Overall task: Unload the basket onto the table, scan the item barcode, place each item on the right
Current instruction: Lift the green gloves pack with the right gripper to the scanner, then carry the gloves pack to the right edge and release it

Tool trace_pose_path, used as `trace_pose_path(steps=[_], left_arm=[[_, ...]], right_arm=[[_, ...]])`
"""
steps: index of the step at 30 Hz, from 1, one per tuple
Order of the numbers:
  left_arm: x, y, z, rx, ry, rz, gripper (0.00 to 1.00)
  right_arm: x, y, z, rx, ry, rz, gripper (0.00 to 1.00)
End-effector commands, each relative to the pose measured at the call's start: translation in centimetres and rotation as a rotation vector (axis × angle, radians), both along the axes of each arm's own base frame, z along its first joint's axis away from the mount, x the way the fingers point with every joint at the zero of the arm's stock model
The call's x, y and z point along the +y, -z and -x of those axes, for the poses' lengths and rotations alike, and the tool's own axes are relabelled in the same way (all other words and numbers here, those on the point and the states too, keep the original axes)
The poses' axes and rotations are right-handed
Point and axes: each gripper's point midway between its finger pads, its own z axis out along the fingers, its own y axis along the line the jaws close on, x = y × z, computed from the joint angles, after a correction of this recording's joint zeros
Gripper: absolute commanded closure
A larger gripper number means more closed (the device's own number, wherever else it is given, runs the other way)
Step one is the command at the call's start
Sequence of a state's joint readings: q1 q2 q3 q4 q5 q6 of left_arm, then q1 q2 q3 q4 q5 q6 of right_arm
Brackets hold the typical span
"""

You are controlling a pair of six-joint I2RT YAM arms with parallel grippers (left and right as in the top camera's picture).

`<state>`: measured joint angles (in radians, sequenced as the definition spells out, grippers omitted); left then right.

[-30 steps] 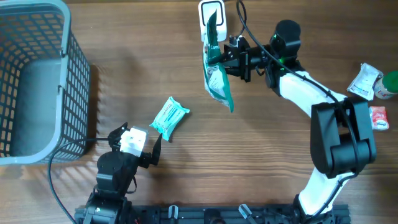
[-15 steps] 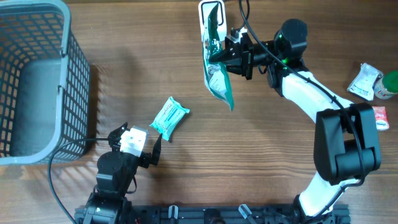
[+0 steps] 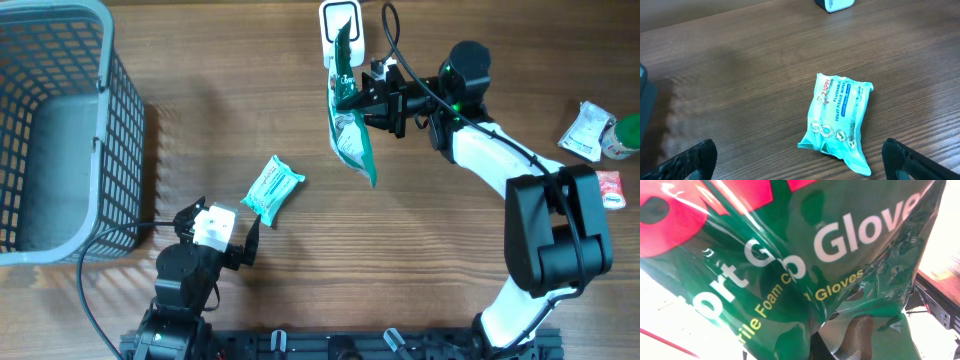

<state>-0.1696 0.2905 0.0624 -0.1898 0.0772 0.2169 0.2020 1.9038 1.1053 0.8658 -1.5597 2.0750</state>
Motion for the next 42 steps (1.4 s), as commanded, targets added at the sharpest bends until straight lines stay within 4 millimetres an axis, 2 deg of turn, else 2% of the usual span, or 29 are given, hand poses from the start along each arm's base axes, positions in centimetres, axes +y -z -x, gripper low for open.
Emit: trace_pose_path(steps=[1, 3, 6, 8, 9, 11, 12, 14, 18, 19, 20, 21, 24, 26, 29, 34, 36, 39, 42], left_arm=[[-0.1, 0.1, 0.1, -0.001, 0.011, -0.006, 0.00], [-0.1, 0.2, 0.1, 0.000, 0.011, -0.006, 0.00], [-0.1, 0.1, 0.1, -0.001, 0.011, -0.006, 0.00], [-0.1, 0.2, 0.1, 0.000, 0.011, -0.006, 0.00], [-0.1, 0.1, 0.1, -0.001, 0.011, -0.006, 0.00], [-0.1, 0.1, 0.1, -0.001, 0.011, -0.006, 0.00], [-0.1, 0.2, 0.1, 0.000, 0.011, -0.006, 0.00], [-0.1, 0.2, 0.1, 0.000, 0.011, -0.006, 0.00], [-0.1, 0.2, 0.1, 0.000, 0.011, -0.006, 0.00], [-0.1, 0.1, 0.1, -0.001, 0.011, -0.006, 0.00], [-0.1, 0.1, 0.1, -0.001, 0.011, -0.006, 0.00], [-0.1, 0.1, 0.1, -0.001, 0.011, -0.006, 0.00], [-0.1, 0.1, 0.1, -0.001, 0.011, -0.006, 0.00], [-0.1, 0.2, 0.1, 0.000, 0.011, -0.006, 0.00], [-0.1, 0.1, 0.1, -0.001, 0.011, -0.006, 0.00], [-0.1, 0.2, 0.1, 0.000, 0.011, -0.006, 0.00], [-0.1, 0.1, 0.1, -0.001, 0.011, -0.006, 0.00], [-0.1, 0.1, 0.1, -0.001, 0.011, -0.006, 0.00], [-0.1, 0.2, 0.1, 0.000, 0.011, -0.006, 0.00]], right_arm=[[-0.2, -0.7, 1.2, -0.041, -0.046, -0.005, 0.96], [0.2, -0.8, 0.2, -0.064, 0.011, -0.014, 0.96], [1.5, -2.2, -3.0, -0.196, 0.223, -0.064, 0.96], [1.3, -4.9, -4.9, -0.545, 0.380, -0.142, 0.96], [1.0, -6.0, -5.0, -0.716, 0.404, -0.169, 0.95], [0.8, -7.2, -5.4, -0.935, 0.419, -0.176, 0.95], [0.8, -7.1, -5.9, -0.994, 0.432, -0.160, 0.95], [1.6, -4.7, -8.2, -1.021, 0.461, -0.027, 0.95], [2.8, -0.6, -10.8, -0.954, 0.481, 0.251, 0.95], [2.5, 1.2, -12.3, -0.973, 0.510, 0.472, 0.95], [2.1, 1.6, -13.2, -1.015, 0.526, 0.618, 0.95], [1.4, 1.1, -14.4, -1.080, 0.562, 0.798, 0.95], [0.4, -1.2, -16.3, -1.189, 0.677, 0.960, 0.96], [-0.4, -1.6, -17.7, -1.199, 0.757, 1.002, 0.95], [-1.1, 0.2, -20.5, -1.193, 0.847, 1.012, 0.95], [0.3, 3.3, -24.4, -1.185, 0.902, 0.979, 0.95], [1.4, 4.5, -26.9, -1.190, 0.908, 0.973, 0.95], [2.9, 4.8, -29.4, -1.183, 0.917, 0.931, 0.96], [2.3, 3.7, -30.8, -1.191, 0.966, 0.921, 0.95]])
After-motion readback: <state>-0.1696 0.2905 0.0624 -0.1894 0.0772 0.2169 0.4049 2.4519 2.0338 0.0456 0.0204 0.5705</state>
